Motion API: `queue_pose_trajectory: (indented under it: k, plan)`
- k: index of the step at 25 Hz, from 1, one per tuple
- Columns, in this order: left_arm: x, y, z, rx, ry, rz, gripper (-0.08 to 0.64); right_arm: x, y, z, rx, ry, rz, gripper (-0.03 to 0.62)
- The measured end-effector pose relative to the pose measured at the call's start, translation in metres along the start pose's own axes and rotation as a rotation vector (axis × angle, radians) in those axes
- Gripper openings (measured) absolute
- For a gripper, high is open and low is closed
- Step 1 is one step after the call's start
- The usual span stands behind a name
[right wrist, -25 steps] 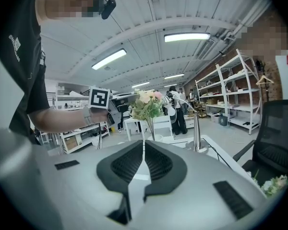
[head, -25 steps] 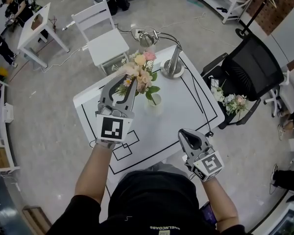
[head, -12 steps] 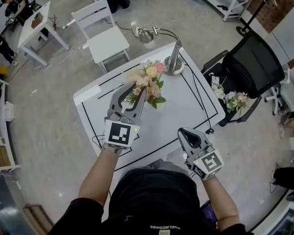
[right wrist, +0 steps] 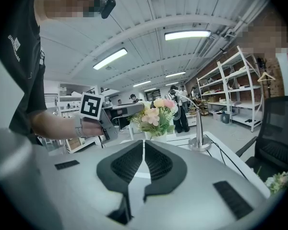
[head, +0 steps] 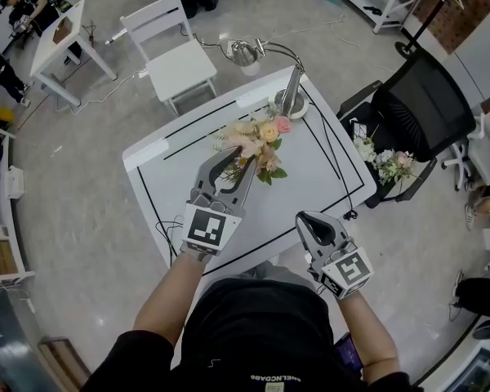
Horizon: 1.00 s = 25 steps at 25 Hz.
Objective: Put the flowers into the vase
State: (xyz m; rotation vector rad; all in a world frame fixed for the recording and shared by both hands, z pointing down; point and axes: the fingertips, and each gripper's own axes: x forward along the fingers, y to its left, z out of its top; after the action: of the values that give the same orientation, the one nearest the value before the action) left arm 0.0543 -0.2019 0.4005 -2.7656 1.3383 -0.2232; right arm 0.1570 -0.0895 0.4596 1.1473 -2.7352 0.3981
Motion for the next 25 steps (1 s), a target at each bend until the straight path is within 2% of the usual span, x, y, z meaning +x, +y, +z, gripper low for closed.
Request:
queue_pose_trajectory:
  k: [10,19,25]
  plan:
    - [-0.008,-0.016,-0.003,-0.120,-0.027,-0.052,0.099,0.001,0.000,-0.002,0.004,-0.002,0.007,0.012]
    - [-0.021,-0.028,0.003,-0.168,-0.039,-0.070,0.171,0.000,0.002,-0.001,-0.001,-0.002,0.013,0.012]
    - [-0.035,-0.029,0.006,-0.196,-0.040,-0.069,0.186,0.001,0.004,-0.001,0.001,0.000,0.021,0.012]
